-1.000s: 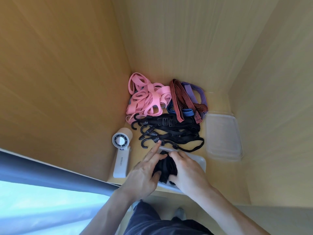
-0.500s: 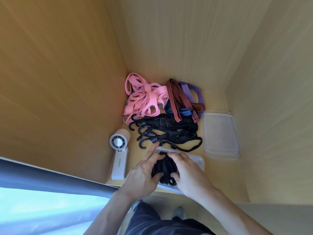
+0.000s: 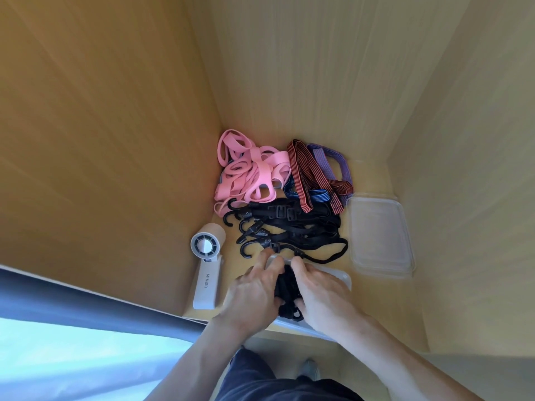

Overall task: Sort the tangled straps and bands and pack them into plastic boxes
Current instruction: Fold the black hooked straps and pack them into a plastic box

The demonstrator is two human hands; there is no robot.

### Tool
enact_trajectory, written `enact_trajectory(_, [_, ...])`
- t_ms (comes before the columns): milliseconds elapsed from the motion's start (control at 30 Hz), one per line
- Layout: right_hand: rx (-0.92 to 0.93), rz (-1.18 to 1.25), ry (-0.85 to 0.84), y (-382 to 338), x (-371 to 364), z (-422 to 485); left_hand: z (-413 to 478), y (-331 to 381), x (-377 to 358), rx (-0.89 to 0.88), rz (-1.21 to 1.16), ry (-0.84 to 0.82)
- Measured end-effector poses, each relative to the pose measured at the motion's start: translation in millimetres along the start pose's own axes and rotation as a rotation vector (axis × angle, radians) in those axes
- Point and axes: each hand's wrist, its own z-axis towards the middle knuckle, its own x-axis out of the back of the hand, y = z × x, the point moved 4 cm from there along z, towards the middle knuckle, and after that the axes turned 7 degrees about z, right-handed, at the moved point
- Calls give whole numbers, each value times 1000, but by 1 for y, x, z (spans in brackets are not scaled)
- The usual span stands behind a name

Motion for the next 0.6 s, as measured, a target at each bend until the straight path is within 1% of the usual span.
enact_trajectory(167, [-39,160,-152,10,16,0,-6,-7,4,4,-33,31])
enact_trajectory(233, [-61,214,-166,14,27,3,-6,-11,7,10,-36,43])
enact_trajectory(333, [-60,297,-79,18,47,14,-6,-14,12,10,-77,48])
enact_trajectory(467, [-66,393,132,26,69,38,-9,-17,16,8,-181,13])
enact_trajectory(534, [-45,379,190,25,72,51,-12,-19,19,-1,-232,1])
enact_trajectory(600, [-7,319,194,18,67,66,-17,-21,23,-13,-291,-3])
